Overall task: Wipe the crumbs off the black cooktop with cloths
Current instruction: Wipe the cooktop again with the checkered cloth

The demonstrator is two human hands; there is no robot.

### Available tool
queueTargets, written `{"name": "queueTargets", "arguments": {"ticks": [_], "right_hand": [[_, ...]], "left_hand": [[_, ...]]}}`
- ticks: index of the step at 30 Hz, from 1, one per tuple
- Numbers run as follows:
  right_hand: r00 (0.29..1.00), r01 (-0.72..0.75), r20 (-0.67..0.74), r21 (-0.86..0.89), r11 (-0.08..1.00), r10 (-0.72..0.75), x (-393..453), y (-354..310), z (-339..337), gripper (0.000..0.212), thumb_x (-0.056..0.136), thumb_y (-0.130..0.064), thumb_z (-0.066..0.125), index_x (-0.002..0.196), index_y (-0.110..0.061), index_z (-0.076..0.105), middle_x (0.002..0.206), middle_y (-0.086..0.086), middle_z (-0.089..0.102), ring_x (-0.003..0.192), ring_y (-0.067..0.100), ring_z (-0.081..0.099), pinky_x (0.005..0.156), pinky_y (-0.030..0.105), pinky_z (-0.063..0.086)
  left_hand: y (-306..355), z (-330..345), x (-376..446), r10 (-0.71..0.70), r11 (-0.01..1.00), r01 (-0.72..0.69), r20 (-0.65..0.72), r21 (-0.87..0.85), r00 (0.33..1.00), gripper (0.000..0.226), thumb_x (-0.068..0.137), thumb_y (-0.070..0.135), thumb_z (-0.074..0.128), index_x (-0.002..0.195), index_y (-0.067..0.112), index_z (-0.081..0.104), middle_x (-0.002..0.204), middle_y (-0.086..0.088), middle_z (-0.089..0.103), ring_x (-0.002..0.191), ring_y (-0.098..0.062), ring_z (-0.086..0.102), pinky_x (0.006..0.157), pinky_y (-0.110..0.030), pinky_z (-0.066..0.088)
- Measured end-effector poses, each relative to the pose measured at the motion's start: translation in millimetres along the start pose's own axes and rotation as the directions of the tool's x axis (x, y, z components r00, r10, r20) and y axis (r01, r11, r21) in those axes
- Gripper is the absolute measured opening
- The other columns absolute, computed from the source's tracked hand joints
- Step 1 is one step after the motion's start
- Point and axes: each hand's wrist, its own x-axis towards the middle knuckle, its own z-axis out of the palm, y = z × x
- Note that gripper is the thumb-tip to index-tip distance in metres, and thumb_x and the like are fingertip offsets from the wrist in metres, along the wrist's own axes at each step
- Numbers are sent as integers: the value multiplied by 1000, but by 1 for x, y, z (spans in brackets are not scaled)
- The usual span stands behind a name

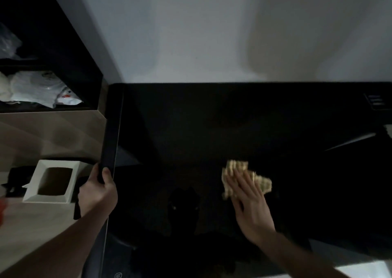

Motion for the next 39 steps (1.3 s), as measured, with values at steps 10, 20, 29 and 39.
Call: {"name": "queueTargets", "arguments": {"ticks": [10, 20, 29, 39], "right_hand": [[973, -223, 8, 287, 932, 231, -41, -20, -38, 60, 107, -28, 55, 139, -75, 39, 145, -44, 50, 137, -8, 52, 109, 8, 41], [941, -165, -280, 100, 981, 187, 243, 20, -109, 49, 110, -19, 48, 158, -26, 47, 167, 1, 43, 158, 26, 34, 129, 44, 30], [991, -135, -47, -170, 976, 129, 188, 27, -55, 61, 106, -30, 39, 166, -23, 31, 177, 7, 18, 165, 29, 7, 134, 51, 11], [935, -296, 141, -196, 935, 325, 161, 24, -73, 70, 109, -56, 34, 168, -36, 2, 178, -9, -13, 164, 23, -14, 134, 49, -2]], "left_hand": [[6, -6, -2, -7, 1000, 7, 18, -7, 1000, 41, 106, 37, 38, 144, 25, 50, 115, -27, 69, 109, -52, 61, 92, -54, 48], [-2, 5, 11, -44, 999, 43, 1, 23, 999, 51, 101, 50, 30, 146, 31, 45, 107, -24, 72, 101, -50, 65, 90, -57, 53], [-2, 6, 14, -41, 998, 42, -17, 49, 999, 45, 102, 45, 32, 144, 33, 43, 99, -23, 72, 90, -48, 67, 79, -54, 55], [-1, 3, 12, -26, 999, 26, -13, 36, 1000, 46, 101, 49, 29, 141, 33, 42, 98, -21, 72, 88, -47, 67, 76, -53, 55]]}}
